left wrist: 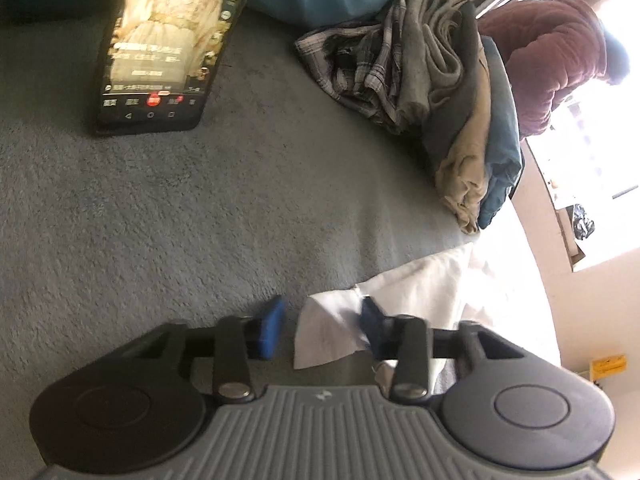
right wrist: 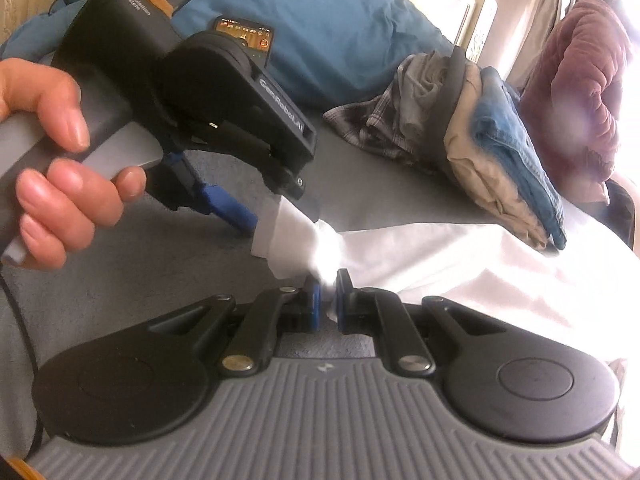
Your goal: Fold clothes
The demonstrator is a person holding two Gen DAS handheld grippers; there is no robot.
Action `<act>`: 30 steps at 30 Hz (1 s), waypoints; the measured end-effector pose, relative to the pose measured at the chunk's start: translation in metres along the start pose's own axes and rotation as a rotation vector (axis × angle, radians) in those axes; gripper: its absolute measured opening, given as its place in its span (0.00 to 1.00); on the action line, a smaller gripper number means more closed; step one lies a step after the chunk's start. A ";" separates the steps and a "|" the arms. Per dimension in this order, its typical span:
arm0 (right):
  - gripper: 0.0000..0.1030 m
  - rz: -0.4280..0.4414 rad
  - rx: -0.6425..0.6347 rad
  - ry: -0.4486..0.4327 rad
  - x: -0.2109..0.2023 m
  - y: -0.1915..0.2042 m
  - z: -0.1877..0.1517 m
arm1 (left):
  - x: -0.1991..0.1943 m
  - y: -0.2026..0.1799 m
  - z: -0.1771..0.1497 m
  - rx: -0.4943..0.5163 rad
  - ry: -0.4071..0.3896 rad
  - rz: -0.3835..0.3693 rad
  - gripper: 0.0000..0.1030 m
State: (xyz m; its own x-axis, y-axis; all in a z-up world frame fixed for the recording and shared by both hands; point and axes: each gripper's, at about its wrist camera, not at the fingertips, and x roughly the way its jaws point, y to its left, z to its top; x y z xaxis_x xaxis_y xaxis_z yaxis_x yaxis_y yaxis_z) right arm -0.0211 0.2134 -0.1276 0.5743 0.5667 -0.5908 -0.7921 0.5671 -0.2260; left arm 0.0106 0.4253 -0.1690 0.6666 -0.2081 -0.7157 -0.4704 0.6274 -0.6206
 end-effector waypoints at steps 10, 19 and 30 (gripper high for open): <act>0.06 -0.018 0.098 -0.020 -0.011 -0.016 0.002 | -0.016 -0.035 -0.009 0.109 -0.090 -0.007 0.02; 0.06 -0.071 0.261 -0.091 -0.049 -0.051 0.010 | -0.037 -0.093 -0.007 0.209 -0.151 -0.116 0.02; 0.06 -0.192 0.528 -0.247 -0.115 -0.098 0.005 | -0.063 -0.224 -0.026 0.480 -0.171 -0.295 0.02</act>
State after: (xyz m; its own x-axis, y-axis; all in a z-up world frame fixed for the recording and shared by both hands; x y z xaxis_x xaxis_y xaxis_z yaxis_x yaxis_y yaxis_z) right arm -0.0083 0.0951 -0.0334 0.7774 0.5112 -0.3665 -0.4968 0.8564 0.1407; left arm 0.0582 0.2783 0.0068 0.8321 -0.3263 -0.4485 0.0369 0.8394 -0.5422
